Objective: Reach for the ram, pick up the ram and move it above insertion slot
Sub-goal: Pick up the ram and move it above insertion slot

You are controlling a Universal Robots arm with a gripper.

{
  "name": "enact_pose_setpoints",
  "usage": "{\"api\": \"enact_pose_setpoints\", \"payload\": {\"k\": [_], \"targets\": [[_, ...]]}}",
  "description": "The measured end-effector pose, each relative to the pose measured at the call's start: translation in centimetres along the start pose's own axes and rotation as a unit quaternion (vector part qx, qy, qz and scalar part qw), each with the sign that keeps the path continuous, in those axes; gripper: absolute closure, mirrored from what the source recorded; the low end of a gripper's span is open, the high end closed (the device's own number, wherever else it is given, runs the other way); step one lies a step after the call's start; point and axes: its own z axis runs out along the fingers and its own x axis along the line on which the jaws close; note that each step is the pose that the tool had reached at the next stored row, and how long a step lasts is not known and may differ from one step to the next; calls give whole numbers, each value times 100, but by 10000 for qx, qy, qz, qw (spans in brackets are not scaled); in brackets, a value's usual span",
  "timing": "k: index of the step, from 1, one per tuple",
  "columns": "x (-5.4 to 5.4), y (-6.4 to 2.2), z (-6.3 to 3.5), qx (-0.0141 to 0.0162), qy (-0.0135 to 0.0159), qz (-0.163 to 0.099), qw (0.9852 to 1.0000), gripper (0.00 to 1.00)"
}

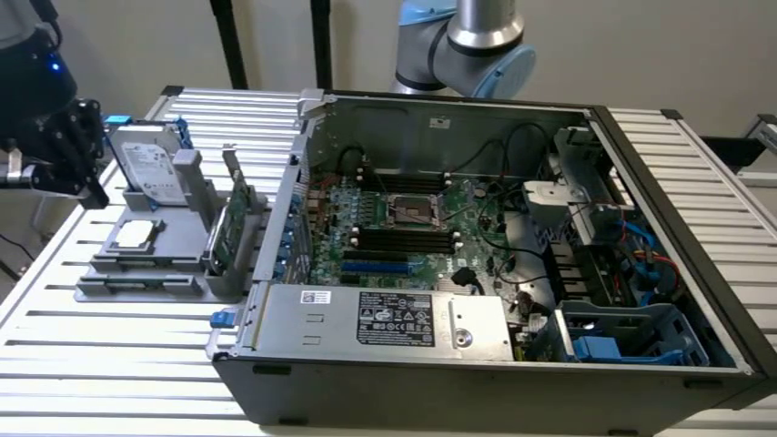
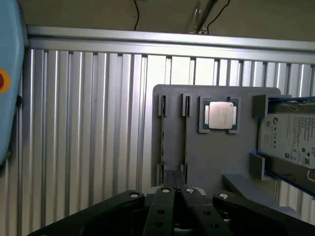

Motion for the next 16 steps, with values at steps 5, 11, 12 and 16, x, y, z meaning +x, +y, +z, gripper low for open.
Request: {"api": "enact_pose_setpoints", "payload": {"k": [5, 11, 12, 16], "targets": [[0, 0, 2, 2, 5, -178, 9998, 88], [1, -2, 61, 2, 5, -179, 9998, 64], [1, -2, 79, 2, 4, -179, 9998, 64], [2, -4, 150, 2, 5, -179, 9998, 64]]}}
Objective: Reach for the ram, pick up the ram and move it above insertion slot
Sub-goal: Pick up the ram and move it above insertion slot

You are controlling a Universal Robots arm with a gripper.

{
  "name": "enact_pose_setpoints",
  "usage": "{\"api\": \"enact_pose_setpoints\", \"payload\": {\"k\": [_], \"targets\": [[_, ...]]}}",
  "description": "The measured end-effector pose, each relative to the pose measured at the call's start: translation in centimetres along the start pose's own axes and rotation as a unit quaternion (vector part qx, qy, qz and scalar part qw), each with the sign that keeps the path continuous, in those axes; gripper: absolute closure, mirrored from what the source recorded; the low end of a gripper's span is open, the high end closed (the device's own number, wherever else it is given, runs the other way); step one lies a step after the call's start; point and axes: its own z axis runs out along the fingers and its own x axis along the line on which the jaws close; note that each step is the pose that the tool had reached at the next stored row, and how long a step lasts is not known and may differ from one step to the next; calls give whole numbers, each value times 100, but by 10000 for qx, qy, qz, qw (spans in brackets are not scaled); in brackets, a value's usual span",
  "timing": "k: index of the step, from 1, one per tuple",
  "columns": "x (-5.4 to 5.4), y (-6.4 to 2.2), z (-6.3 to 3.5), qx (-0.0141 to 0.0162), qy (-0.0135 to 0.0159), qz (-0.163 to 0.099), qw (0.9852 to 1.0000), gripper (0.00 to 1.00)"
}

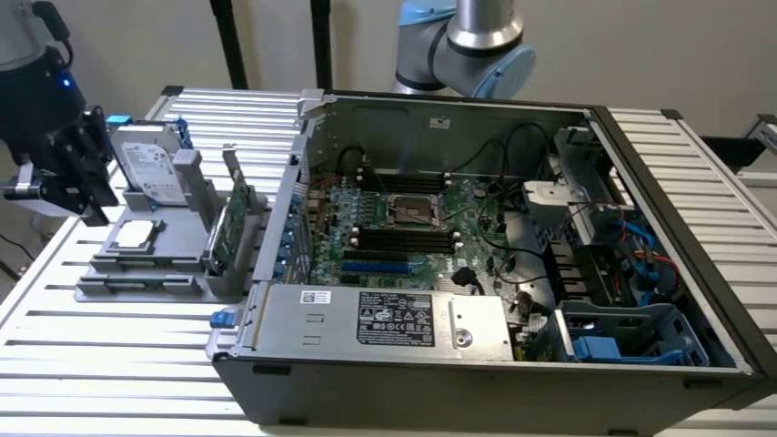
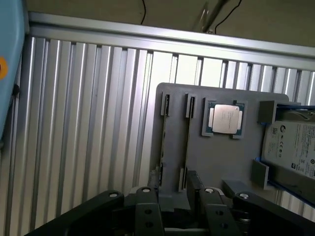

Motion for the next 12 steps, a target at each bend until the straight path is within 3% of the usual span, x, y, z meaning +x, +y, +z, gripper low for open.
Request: {"api": "enact_pose_setpoints", "payload": {"k": [12], "targets": [[13, -7, 218, 0, 0, 0, 10000, 64]]}}
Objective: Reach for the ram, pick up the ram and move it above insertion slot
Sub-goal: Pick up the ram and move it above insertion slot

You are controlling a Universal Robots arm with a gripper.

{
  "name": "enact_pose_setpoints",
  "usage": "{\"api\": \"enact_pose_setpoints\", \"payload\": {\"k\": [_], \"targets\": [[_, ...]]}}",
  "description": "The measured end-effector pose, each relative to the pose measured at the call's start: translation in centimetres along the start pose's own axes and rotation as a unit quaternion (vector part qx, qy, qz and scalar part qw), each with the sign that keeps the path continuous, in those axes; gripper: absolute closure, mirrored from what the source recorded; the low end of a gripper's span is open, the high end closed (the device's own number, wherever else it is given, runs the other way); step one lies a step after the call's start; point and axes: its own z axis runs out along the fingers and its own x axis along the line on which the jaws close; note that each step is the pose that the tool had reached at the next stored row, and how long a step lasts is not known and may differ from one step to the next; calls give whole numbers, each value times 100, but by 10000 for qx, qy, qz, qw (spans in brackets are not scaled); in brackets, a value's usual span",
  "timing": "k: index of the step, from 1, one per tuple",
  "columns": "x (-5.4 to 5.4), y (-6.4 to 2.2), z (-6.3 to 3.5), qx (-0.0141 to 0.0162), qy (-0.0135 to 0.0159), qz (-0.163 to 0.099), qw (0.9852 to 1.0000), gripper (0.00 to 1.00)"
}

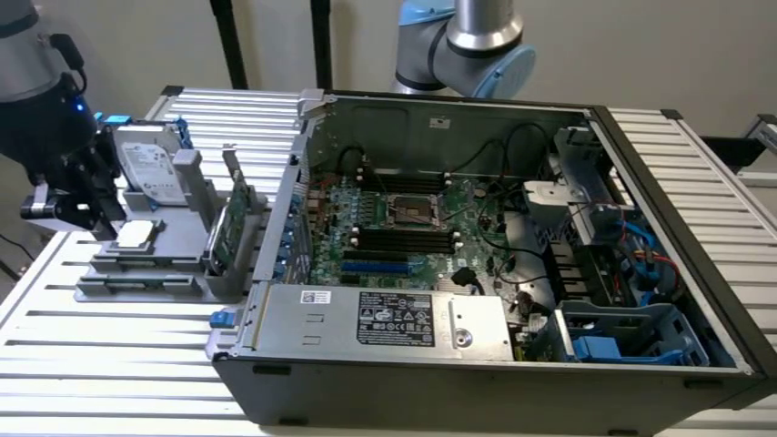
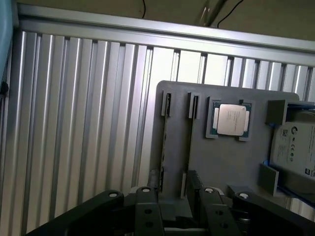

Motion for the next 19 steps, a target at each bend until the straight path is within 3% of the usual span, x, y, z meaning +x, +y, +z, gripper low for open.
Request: {"api": "enact_pose_setpoints", "payload": {"k": [19], "targets": [[18, -23, 345, 0, 0, 1, 10000, 64]]}}
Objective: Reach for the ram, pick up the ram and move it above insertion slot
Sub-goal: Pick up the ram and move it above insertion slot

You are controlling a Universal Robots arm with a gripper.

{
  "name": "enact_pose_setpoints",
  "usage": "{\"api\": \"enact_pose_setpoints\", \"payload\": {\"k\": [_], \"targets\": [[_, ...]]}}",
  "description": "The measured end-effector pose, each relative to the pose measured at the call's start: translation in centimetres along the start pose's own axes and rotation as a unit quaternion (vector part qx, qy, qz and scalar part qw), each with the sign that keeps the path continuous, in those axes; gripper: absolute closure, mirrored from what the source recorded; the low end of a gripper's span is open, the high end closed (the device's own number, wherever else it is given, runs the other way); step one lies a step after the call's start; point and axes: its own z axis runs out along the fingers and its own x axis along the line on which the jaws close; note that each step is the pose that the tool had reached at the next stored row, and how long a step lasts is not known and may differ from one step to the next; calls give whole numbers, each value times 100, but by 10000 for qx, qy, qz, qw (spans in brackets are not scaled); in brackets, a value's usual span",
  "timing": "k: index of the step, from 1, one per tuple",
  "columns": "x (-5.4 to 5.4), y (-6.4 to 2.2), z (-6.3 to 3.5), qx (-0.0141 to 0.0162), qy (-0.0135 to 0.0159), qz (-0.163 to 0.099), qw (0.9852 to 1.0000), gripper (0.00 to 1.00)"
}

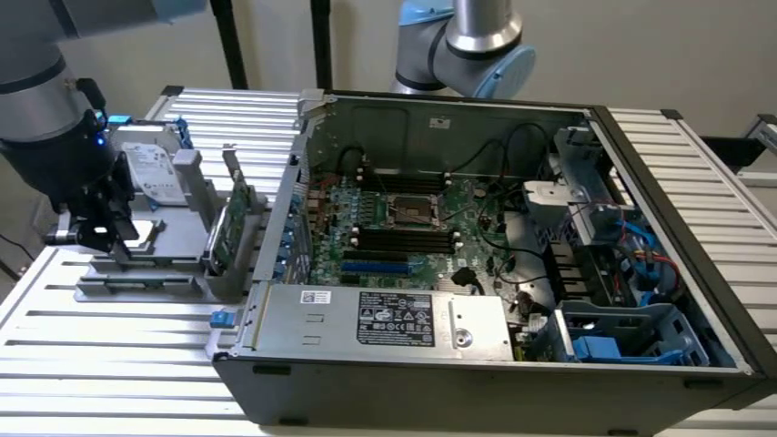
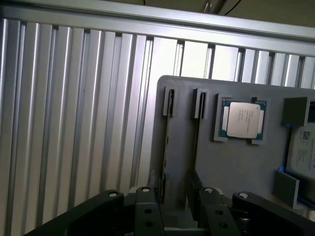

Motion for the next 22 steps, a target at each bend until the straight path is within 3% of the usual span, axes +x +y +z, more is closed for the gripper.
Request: {"api": "enact_pose_setpoints", "payload": {"k": [22], "targets": [[32, -7, 401, 1, 0, 0, 10000, 64]]}}
